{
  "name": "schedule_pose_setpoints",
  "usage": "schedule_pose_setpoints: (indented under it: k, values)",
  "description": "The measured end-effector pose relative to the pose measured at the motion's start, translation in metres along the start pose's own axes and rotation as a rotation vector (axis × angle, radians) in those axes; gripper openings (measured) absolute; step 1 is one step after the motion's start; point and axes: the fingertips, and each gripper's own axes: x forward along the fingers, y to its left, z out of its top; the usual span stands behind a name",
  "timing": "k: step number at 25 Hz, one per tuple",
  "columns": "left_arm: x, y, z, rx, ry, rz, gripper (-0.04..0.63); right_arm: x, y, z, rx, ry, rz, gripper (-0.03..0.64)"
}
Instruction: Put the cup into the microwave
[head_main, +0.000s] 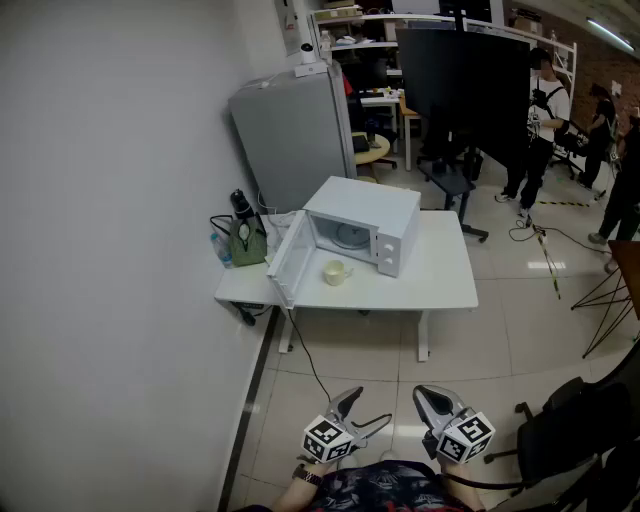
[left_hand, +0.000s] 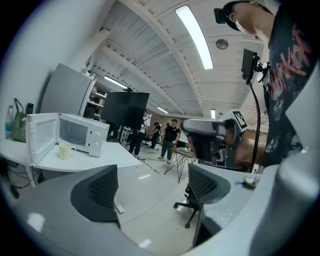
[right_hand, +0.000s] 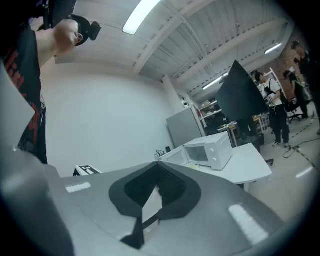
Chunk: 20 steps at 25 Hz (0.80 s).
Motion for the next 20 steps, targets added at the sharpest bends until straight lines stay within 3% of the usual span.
schedule_pose_setpoints:
  k: [7, 13, 16, 20]
  values:
    - [0.020, 0.030, 0.006, 0.056, 0.071, -0.011, 0.434, 0.020, -0.013, 0.003, 0.044, -0.088, 0.036, 0.000]
    - [0.040, 0.020, 0.004, 0.067, 0.065, 0.025, 0.430, 0.018, -0.047, -0.019, 0.081, -0.042, 0.052, 0.000]
    - [0.033, 0.020, -0.006, 0.045, 0.104, 0.032, 0.428, 0.032, -0.054, -0.028, 0.117, -0.013, 0.068, 0.000]
    - [0.023, 0.035, -0.031, -0.045, 0.142, 0.046, 0.425, 0.054, -0.050, -0.038, 0.145, 0.018, 0.090, 0.000]
